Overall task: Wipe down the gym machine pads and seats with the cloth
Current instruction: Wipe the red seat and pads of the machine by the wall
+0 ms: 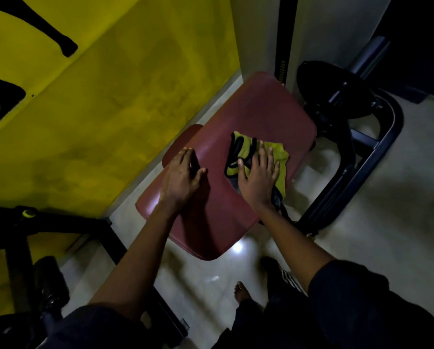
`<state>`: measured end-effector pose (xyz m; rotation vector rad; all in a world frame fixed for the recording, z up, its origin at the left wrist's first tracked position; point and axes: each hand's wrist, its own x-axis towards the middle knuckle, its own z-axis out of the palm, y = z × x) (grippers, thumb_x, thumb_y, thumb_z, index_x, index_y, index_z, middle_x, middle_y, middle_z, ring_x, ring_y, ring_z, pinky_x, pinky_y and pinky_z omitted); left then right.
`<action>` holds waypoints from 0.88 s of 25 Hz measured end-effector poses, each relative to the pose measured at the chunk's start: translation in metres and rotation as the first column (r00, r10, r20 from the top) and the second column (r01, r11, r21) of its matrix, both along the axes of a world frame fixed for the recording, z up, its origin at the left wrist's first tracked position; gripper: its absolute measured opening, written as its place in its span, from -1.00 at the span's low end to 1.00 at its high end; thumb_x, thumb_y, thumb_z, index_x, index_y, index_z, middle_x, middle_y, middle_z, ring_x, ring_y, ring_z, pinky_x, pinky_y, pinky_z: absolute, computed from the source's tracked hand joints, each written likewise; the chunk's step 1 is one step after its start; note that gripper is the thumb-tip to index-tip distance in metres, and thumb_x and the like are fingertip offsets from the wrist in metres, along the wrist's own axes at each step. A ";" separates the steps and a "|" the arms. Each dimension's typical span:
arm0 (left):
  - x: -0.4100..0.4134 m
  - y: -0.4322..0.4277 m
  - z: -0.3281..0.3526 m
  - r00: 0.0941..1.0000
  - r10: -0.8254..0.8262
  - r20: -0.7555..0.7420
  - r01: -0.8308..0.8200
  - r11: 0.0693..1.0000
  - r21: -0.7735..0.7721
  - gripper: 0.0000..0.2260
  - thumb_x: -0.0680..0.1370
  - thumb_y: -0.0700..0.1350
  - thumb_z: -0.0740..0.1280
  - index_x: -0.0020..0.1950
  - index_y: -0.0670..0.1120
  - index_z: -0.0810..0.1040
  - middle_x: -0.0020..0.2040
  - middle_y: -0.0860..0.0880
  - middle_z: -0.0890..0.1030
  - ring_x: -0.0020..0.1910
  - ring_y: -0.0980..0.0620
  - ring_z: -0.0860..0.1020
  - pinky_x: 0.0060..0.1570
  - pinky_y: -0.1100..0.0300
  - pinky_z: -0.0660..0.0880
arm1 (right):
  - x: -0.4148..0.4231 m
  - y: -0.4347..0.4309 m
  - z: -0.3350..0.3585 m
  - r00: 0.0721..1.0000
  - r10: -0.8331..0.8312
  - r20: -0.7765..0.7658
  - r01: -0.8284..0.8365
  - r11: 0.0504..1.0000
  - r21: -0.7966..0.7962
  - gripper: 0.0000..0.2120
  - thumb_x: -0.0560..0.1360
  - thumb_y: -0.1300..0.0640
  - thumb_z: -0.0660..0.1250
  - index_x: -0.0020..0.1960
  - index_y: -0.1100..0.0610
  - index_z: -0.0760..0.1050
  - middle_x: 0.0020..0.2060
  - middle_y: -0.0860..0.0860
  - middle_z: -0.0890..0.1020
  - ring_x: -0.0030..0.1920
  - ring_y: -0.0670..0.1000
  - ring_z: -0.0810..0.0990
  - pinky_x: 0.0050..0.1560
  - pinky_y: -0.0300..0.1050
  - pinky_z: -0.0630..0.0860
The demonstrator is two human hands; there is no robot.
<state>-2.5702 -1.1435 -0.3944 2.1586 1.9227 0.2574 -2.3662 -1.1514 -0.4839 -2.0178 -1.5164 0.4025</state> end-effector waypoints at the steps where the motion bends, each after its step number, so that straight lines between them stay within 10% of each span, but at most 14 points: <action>1: 0.008 0.007 -0.001 1.000 0.002 -0.008 -0.002 1.000 -0.013 -0.35 0.59 0.16 0.30 0.54 -0.19 0.25 0.51 -0.20 0.31 0.49 -0.16 0.28 0.43 -0.04 0.28 | 0.006 -0.008 -0.006 0.999 0.036 0.010 -0.036 0.999 -0.010 -0.42 0.66 -0.24 0.05 0.50 0.11 0.36 0.59 0.01 0.20 0.60 0.10 0.07 0.52 0.27 0.05; 22: 0.049 0.093 -0.012 0.990 0.113 0.085 -0.108 0.992 -0.065 -0.18 0.32 0.52 0.31 0.31 -0.07 0.46 0.23 -0.03 0.59 0.20 -0.05 0.56 0.12 -0.01 0.54 | 0.113 0.055 -0.040 0.920 -0.265 -0.289 0.246 0.964 -0.104 -0.44 0.67 -0.12 0.11 0.47 0.28 0.29 0.57 0.19 0.20 0.54 0.25 0.19 0.46 0.24 0.26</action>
